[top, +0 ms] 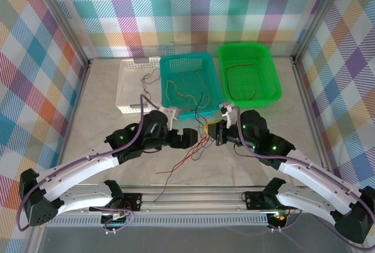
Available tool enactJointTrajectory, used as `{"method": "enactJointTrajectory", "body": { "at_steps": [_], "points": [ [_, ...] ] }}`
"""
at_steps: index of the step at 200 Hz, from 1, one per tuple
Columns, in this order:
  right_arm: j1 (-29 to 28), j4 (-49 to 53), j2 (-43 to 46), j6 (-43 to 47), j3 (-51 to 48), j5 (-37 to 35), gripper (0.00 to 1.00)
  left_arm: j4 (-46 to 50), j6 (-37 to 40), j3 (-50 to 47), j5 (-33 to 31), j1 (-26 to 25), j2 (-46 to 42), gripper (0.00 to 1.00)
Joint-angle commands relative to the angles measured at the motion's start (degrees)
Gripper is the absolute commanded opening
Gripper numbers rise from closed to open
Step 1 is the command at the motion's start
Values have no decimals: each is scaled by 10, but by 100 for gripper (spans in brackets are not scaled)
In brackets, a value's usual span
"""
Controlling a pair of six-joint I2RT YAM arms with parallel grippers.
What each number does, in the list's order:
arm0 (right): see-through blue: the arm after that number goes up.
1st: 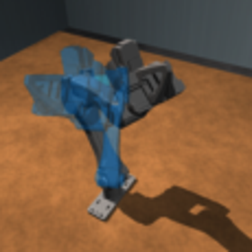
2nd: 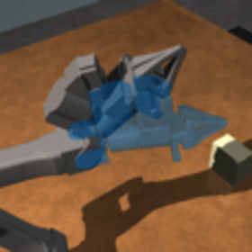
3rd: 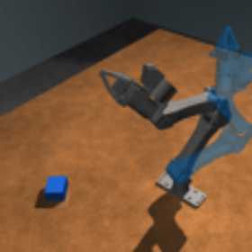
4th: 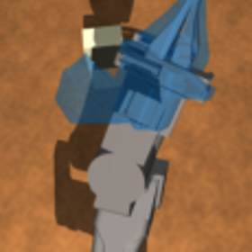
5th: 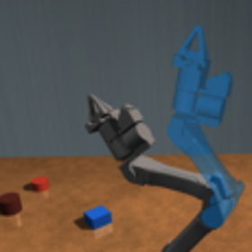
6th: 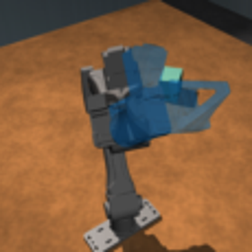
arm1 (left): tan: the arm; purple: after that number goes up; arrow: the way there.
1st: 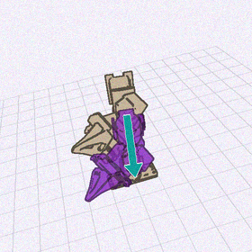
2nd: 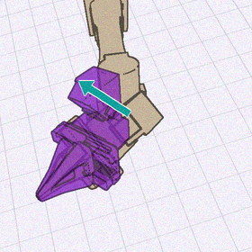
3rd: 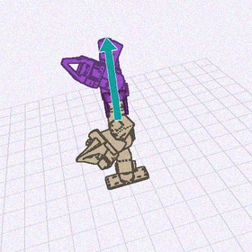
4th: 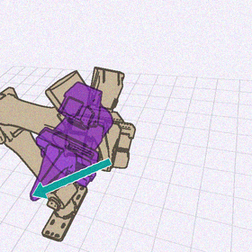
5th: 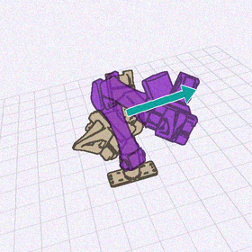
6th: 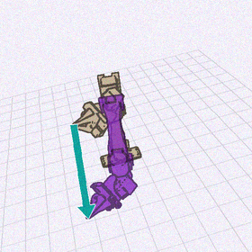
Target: Untangle the cables
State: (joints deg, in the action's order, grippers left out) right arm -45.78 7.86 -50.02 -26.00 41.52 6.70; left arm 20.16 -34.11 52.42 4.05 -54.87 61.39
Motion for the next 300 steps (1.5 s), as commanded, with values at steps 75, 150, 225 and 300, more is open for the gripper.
{"method": "enactJointTrajectory", "body": {
  "at_steps": [75, 150, 225, 300],
  "points": [
    [-2, 20, 37, 7, 31, 17, 0, -59, 55, -18, -46, -74, 39, 78],
    [-1, 43, 44, 15, 37, 20, 0, -69, 55, -40, -67, -73, 34, 47],
    [-1, 64, 41, 29, 32, 29, 0, -55, 68, -31, -89, -72, 15, 65],
    [-1, 93, 41, 36, 27, 20, 0, -10, 73, -20, -112, -55, -11, 22]
  ]
}}
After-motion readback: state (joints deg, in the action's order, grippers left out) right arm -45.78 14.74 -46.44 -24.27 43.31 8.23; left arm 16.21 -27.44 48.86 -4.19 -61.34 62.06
